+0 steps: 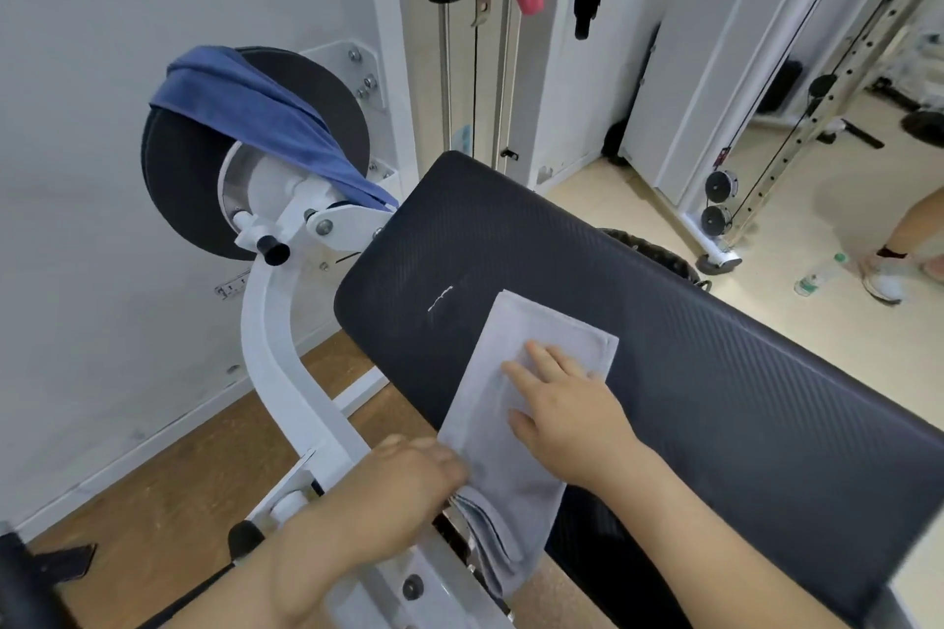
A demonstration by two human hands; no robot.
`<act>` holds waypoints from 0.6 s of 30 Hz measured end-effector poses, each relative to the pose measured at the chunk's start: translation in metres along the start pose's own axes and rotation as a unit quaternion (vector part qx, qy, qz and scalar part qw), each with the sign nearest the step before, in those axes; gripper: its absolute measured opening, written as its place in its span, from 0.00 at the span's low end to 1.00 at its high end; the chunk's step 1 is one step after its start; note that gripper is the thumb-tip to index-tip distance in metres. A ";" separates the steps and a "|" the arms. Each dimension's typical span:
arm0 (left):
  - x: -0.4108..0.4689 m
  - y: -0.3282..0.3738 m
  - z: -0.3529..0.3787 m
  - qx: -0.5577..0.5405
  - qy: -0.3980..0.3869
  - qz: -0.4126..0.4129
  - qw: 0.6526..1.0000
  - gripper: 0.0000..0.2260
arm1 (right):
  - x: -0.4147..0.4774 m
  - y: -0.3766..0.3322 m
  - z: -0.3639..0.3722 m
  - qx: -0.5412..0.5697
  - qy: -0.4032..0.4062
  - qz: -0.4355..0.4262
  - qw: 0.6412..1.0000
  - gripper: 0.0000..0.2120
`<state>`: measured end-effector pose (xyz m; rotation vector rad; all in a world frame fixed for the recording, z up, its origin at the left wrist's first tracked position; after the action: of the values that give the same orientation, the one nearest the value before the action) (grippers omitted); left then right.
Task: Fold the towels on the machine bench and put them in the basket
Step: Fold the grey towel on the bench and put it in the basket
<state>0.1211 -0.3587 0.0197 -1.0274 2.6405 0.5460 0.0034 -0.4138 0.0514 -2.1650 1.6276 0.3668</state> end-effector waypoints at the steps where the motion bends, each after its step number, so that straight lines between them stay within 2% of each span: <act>1: 0.004 -0.002 -0.016 -0.018 -0.003 -0.004 1.000 0.12 | -0.002 -0.001 -0.002 0.042 0.003 -0.012 0.999 0.23; 2: 0.009 -0.002 -0.038 -0.030 0.011 -0.007 0.999 0.09 | -0.006 -0.001 -0.008 0.110 0.010 -0.026 0.994 0.21; 4: 0.023 -0.003 -0.078 -0.022 0.045 -0.011 0.999 0.06 | -0.015 0.004 -0.020 0.279 0.015 -0.043 0.959 0.21; 6: 0.043 -0.006 -0.104 -0.036 0.061 -0.017 0.997 0.07 | -0.026 0.006 -0.028 0.360 0.004 -0.036 0.932 0.24; 7: 0.054 -0.009 -0.112 -0.041 0.057 -0.024 0.997 0.06 | -0.030 0.008 -0.031 0.341 0.002 -0.020 0.940 0.27; 9: 0.074 -0.015 -0.121 -0.040 0.052 -0.035 0.997 0.06 | -0.033 0.017 -0.041 0.220 0.034 0.039 0.974 0.26; 11: 0.089 -0.023 -0.126 -0.066 0.060 -0.045 0.995 0.08 | -0.029 0.028 -0.050 0.142 0.100 0.075 0.982 0.13; 12: 0.093 -0.028 -0.128 -0.103 0.070 -0.052 0.991 0.08 | -0.027 0.035 -0.052 0.132 0.124 0.088 0.979 0.06; 13: 0.096 -0.035 -0.129 -0.153 0.083 -0.059 0.983 0.07 | -0.023 0.041 -0.052 0.131 0.139 0.097 0.977 0.04; 18: 0.101 -0.069 -0.121 -0.343 0.110 -0.100 0.927 0.07 | -0.016 0.054 -0.059 0.112 0.188 0.098 0.971 0.05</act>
<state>0.0839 -0.5173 0.0745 -1.6040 2.5110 1.4419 -0.0542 -0.4407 0.1015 -1.9931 1.9831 -0.1805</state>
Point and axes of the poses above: each hand's wrist, its own x-axis towards the middle knuckle, its own z-axis out of the palm, y = z × x, the point moved 10 cm from there along x, towards the middle knuckle, and after that the axes turned 11 degrees about -y, right-handed, at the moved point
